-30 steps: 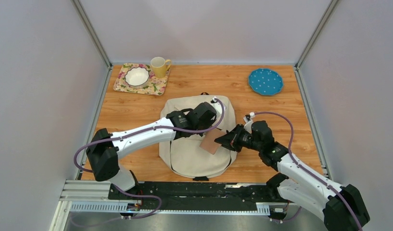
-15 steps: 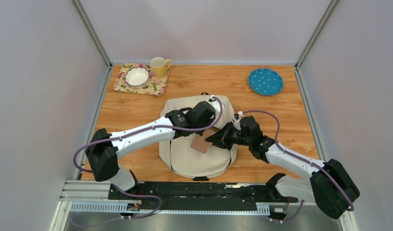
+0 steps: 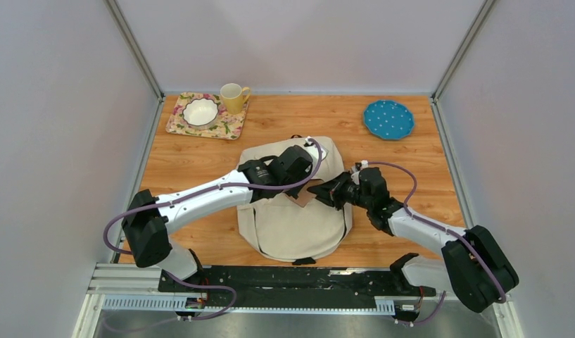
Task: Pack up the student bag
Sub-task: Place the stationery in the student bag, then adjust the student bag at the center of the board.
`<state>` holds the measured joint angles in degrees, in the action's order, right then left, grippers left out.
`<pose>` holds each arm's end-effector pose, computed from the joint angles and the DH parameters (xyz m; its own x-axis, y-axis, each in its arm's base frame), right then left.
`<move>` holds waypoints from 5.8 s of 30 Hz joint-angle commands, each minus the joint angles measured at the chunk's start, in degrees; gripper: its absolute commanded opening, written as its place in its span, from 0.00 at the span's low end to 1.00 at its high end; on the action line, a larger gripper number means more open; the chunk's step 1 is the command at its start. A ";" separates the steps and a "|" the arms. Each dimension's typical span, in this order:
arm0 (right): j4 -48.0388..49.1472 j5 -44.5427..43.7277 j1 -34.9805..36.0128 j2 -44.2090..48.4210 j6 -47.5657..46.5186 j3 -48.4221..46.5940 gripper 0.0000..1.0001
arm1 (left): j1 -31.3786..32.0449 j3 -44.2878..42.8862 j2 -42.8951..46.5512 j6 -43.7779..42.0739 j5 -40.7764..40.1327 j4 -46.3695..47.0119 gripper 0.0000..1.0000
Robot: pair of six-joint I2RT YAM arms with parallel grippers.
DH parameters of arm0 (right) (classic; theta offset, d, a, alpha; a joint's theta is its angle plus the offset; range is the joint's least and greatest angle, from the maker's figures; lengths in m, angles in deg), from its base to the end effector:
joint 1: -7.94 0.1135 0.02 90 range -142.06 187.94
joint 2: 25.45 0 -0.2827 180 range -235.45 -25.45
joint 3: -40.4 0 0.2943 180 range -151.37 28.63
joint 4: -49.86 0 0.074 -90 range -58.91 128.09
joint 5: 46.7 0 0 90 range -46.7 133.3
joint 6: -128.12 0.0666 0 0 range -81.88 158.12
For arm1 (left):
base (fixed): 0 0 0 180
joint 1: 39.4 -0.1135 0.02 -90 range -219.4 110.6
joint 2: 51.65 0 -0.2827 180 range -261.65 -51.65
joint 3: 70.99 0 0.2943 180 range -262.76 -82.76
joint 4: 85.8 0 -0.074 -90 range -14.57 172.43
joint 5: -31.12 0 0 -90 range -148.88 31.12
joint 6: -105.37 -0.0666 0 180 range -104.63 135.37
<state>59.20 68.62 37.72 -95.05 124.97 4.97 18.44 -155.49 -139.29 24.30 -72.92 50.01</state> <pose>0.2347 0.1671 0.1568 -0.8047 0.5794 0.1294 0.3207 0.2408 0.9161 0.2246 -0.3268 0.2779 -0.5005 0.5131 -0.6972 0.6641 0.7443 0.0710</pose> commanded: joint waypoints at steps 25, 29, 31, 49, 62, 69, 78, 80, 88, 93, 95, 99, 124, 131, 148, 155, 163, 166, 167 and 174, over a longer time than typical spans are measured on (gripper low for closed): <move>15.89 -41.15 13.46 -11.43 2.10 -6.31 0.10 | -0.27 -2.95 4.75 1.79 -0.11 1.48 0.00; 13.09 -38.24 13.64 -10.56 1.93 -2.90 0.31 | -0.98 -2.07 4.84 2.50 -0.28 1.31 0.00; 10.30 -38.42 13.64 -7.93 0.26 -1.48 0.36 | -1.33 -1.10 5.11 2.67 -0.28 1.66 0.00; 16.77 -36.30 13.64 -12.04 -1.95 -6.39 0.00 | -2.74 1.36 5.63 3.46 2.35 3.25 0.00; 15.81 -38.06 15.04 -19.08 -5.54 -12.03 0.04 | -4.93 2.68 7.39 4.17 7.27 4.47 0.00; 12.92 -40.97 17.51 -19.25 -15.82 -14.48 0.07 | -6.16 4.17 7.48 5.31 10.26 5.26 0.00; 3.62 -35.01 17.15 -17.23 -24.61 -18.61 0.17 | -7.04 4.70 7.48 4.26 11.49 4.83 0.00; 0.88 -32.63 16.37 -17.23 -26.90 -19.84 0.22 | -7.13 5.05 7.83 4.25 11.41 5.00 0.00; 4.83 -9.61 7.67 -16.62 -26.82 -16.95 0.39 | -7.48 5.75 8.62 4.52 11.67 4.91 0.00; 0.54 -9.24 6.34 -11.27 -29.45 -15.72 0.45 | -7.57 6.55 8.71 4.78 11.85 5.71 0.00; -0.62 -9.50 6.34 -10.21 -29.54 -15.10 0.46 | -7.66 6.37 8.53 4.87 11.93 5.79 0.00; -0.45 -10.03 6.43 -9.06 -26.74 -13.87 0.40 | -7.66 6.28 8.18 5.05 12.46 5.79 0.00; 0.79 -15.22 9.95 -19.60 -24.97 -20.71 0.00 | -7.83 7.16 7.74 4.87 11.85 5.18 0.00; -1.83 -18.37 9.86 -16.20 -26.11 -19.06 0.09 | -8.10 8.74 8.27 4.69 10.53 6.15 0.03; -31.02 -35.17 9.77 13.61 -34.11 -10.61 0.36 | -9.94 14.01 4.57 4.34 20.02 10.53 0.52; -32.00 -30.34 9.68 14.41 -35.43 -13.34 0.36 | -9.86 19.90 9.15 2.15 19.85 11.86 0.57; -31.56 -28.05 9.77 13.35 -35.26 -13.52 0.36 | -9.86 20.70 9.77 1.01 24.05 12.03 0.61; -31.65 -27.96 9.77 13.00 -35.34 -13.78 0.36 | -9.86 18.42 6.17 0.74 30.81 11.07 0.61; -31.74 -27.87 9.77 12.91 -35.34 -13.87 0.36 | -9.86 17.02 4.16 0.57 32.83 10.72 0.61; -32.09 -27.43 9.77 12.83 -35.34 -13.96 0.36 | -9.86 14.37 0.45 0.12 36.72 10.36 0.62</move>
<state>27.37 40.80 47.51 -82.46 90.74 -6.70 7.80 -139.47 -137.58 24.76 -44.14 62.71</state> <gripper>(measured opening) 0.358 0.618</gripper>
